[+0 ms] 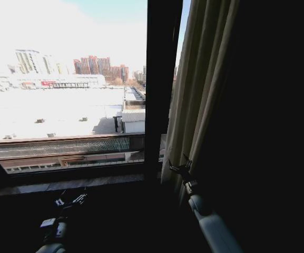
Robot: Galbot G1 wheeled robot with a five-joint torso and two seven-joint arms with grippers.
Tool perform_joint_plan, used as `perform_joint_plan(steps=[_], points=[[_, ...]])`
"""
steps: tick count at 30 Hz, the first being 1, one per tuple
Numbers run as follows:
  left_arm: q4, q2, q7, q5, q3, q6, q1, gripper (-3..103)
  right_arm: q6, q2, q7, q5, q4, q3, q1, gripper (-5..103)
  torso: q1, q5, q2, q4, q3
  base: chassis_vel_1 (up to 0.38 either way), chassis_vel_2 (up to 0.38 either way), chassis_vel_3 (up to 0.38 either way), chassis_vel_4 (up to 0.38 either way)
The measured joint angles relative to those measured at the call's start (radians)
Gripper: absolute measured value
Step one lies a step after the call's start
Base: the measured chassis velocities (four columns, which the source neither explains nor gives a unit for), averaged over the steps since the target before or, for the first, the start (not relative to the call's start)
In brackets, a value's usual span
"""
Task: Open the curtains by pulling them apart, changing their state from closed to fully open.
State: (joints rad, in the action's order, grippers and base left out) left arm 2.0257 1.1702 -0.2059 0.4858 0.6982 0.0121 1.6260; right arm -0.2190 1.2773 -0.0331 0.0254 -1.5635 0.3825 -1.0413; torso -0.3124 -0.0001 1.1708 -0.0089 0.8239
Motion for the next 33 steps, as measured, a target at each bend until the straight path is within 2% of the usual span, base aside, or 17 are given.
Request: perform_joint_plan(steps=[8, 11, 16, 24, 27, 30, 32, 33], points=[[0.0, 0.0, 0.0, 0.0, 0.0, 0.0, 0.0, 100, 0.044, 0.041, -0.016, 0.04, -0.025, 0.047, -0.056, 100, 0.0, 0.0001, 0.0, 0.0001, 0.0, 0.0, 0.0, 0.0, 0.0], [0.0, 0.0, 0.0, 0.0, 0.0, 0.0, 0.0, 100, 0.081, 0.053, -0.015, 0.059, -0.073, 0.058, -0.102, 100, 0.0, 0.0001, 0.0, 0.0, 0.0, 0.0, 0.0, 0.0, 0.0], [0.0, 0.0, 0.0, 0.0, 0.0, 0.0, 0.0, 100, 0.071, 0.062, 0.015, 0.06, -0.105, 0.062, -0.131, 100, 0.0, 0.0001, 0.0, 0.0002, 0.0, 0.0, 0.0, 0.0, 0.0], [0.0, 0.0, 0.0, 0.0, 0.0, 0.0, 0.0, 100, 0.073, 0.044, 0.021, 0.052, -0.114, 0.067, -0.135, 100, 0.0, 0.0001, 0.0, 0.0001, 0.0, 0.0, 0.0, 0.0, 0.0], [0.0, 0.0, 0.0, 0.0, 0.0, 0.0, 0.0, 100, 0.127, 0.036, -0.019, 0.033, -0.129, 0.06, -0.151, 100, 0.0, 0.0002, 0.0, 0.0001, 0.0, 0.0, 0.0, 0.0, 0.0], [0.0, 0.0, 0.0, 0.0, 0.0, 0.0, 0.0, 100, 0.146, 0.036, -0.029, 0.029, -0.139, 0.058, -0.16, 100, 0.0, 0.0002, 0.0, 0.0002, 0.0, 0.0, 0.0, 0.0, 0.0], [0.0, 0.0, 0.0, 0.0, 0.0, 0.0, 0.0, 100, 0.216, 0.034, -0.031, 0.029, -0.175, 0.06, -0.178, 100, 0.0, 0.0001, 0.0, 0.0, 0.0, 0.0, 0.0, 0.0, 0.0], [0.0, 0.0, 0.0, 0.0, 0.0, 0.0, 0.0, 100, 0.216, 0.034, -0.031, 0.029, -0.175, 0.06, -0.178, 100, 0.0, 0.0001, 0.0, 0.0, 0.0, 0.0, 0.0, 0.0, 0.0]])
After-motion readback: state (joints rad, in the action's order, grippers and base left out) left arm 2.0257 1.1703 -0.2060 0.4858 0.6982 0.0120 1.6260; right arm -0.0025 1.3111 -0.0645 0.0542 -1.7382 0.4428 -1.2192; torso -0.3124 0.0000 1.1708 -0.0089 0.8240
